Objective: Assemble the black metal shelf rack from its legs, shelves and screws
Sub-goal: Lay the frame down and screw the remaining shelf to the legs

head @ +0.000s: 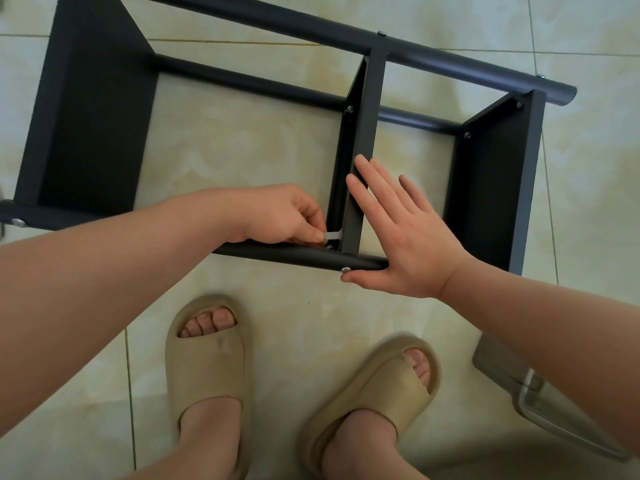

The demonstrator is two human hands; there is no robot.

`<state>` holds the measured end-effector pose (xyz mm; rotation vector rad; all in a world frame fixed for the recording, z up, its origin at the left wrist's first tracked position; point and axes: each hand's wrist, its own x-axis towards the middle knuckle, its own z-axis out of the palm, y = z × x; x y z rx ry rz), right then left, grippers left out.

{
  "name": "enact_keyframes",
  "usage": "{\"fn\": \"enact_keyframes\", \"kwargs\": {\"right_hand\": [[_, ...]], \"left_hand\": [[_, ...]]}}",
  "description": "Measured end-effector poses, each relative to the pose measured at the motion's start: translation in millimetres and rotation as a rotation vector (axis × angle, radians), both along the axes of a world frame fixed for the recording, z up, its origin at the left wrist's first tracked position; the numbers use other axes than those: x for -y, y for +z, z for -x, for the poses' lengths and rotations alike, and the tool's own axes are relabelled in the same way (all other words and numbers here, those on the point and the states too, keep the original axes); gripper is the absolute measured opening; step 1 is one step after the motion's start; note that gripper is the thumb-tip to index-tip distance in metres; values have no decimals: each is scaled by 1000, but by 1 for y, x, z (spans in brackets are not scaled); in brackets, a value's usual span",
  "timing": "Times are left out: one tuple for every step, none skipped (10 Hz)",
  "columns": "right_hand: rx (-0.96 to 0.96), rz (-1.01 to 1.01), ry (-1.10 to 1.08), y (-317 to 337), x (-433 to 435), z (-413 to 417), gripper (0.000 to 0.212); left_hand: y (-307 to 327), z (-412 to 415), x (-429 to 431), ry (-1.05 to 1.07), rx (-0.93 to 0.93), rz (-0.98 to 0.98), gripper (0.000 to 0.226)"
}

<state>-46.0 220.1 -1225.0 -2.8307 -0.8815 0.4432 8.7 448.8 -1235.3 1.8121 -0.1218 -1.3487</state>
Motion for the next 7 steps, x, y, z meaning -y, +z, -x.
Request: {"fn": "enact_keyframes", "kwargs": {"right_hand": [[1,-2,1,0,0,0,113],[2,-2,2,0,0,0,112],[2,-1,4,0,0,0,112],[5,2,5,0,0,0,112],[10,-1,5,0,0,0,112],[12,-7,6,0,0,0,112],[6,4,5,0,0,-1,112]], "left_hand": [[-1,-1,0,-70,41,-32,14],[-2,-2,-1,-110,46,-43,14],[-4,-4,-3,-45,68,-18,9],[-4,-9,-3,0,170,-21,9],[2,-12,0,-135,362,-60,17],[5,-11,6,-169,440,-36,28],[3,-7,12,-33,292,0,21]]}}
